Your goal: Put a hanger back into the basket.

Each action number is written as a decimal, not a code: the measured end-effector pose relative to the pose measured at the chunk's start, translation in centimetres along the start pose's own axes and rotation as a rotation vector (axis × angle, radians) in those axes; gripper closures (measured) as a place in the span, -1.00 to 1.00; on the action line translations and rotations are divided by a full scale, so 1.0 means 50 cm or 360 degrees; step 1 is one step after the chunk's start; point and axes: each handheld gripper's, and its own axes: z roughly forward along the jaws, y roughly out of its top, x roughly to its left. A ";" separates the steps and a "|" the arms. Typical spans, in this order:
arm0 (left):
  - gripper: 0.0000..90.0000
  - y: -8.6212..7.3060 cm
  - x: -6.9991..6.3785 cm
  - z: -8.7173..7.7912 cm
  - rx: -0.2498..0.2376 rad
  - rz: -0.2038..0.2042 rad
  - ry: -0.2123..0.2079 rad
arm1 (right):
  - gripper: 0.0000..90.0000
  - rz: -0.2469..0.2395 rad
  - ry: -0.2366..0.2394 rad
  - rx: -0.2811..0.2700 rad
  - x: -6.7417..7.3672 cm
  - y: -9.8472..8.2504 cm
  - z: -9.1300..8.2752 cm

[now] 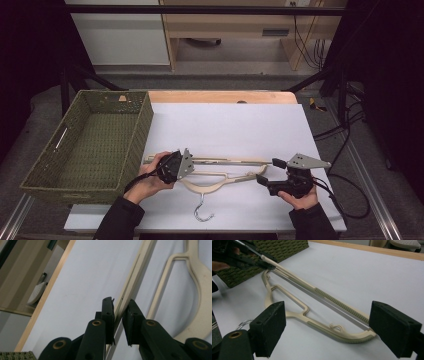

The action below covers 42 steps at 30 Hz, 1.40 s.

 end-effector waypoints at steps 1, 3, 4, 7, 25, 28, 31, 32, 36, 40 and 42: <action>0.78 0.001 0.001 -0.001 -0.0005 0.0007 0.0009 | -0.67 -0.0004 -0.0001 0.0003 -0.001 -0.001 0.001; 0.79 0.004 0.003 -0.003 -0.0022 0.0018 0.0041 | -0.67 0.0004 -0.0004 0.0006 -0.002 -0.002 0.002; 0.80 0.005 0.005 -0.005 -0.0025 0.0015 0.0046 | -0.68 0.0007 -0.0004 0.0006 -0.002 -0.002 0.004; 0.83 0.005 0.009 -0.010 -0.0037 0.0016 0.0084 | -0.68 0.0006 -0.0009 0.0019 -0.003 -0.004 0.006; 0.93 0.029 0.023 -0.075 -0.0106 -0.0383 0.0088 | -0.83 0.0013 -0.0066 -0.0018 -0.007 -0.004 -0.004; 0.93 0.034 0.027 -0.094 -0.0142 -0.0482 0.0074 | -0.84 0.0008 -0.0071 -0.0030 -0.007 -0.003 -0.006; 0.93 0.039 0.036 -0.123 -0.0198 -0.0580 0.0054 | -0.85 0.0006 -0.0082 -0.0033 -0.008 -0.003 -0.008; 0.93 0.041 0.038 -0.132 -0.0230 -0.0616 0.0055 | -0.85 0.0004 -0.0087 -0.0032 -0.009 -0.003 -0.008; 0.93 0.044 0.049 -0.179 -0.0308 -0.0690 0.0060 | -0.86 0.0008 -0.0093 -0.0046 -0.013 -0.005 -0.010; 0.93 0.043 0.061 -0.225 -0.0368 -0.0738 0.0099 | -0.88 0.0019 -0.0110 -0.0068 -0.016 -0.004 -0.014; 0.93 0.040 0.069 -0.249 -0.0384 -0.0757 0.0129 | -0.88 0.0010 -0.0115 -0.0083 -0.017 -0.002 -0.018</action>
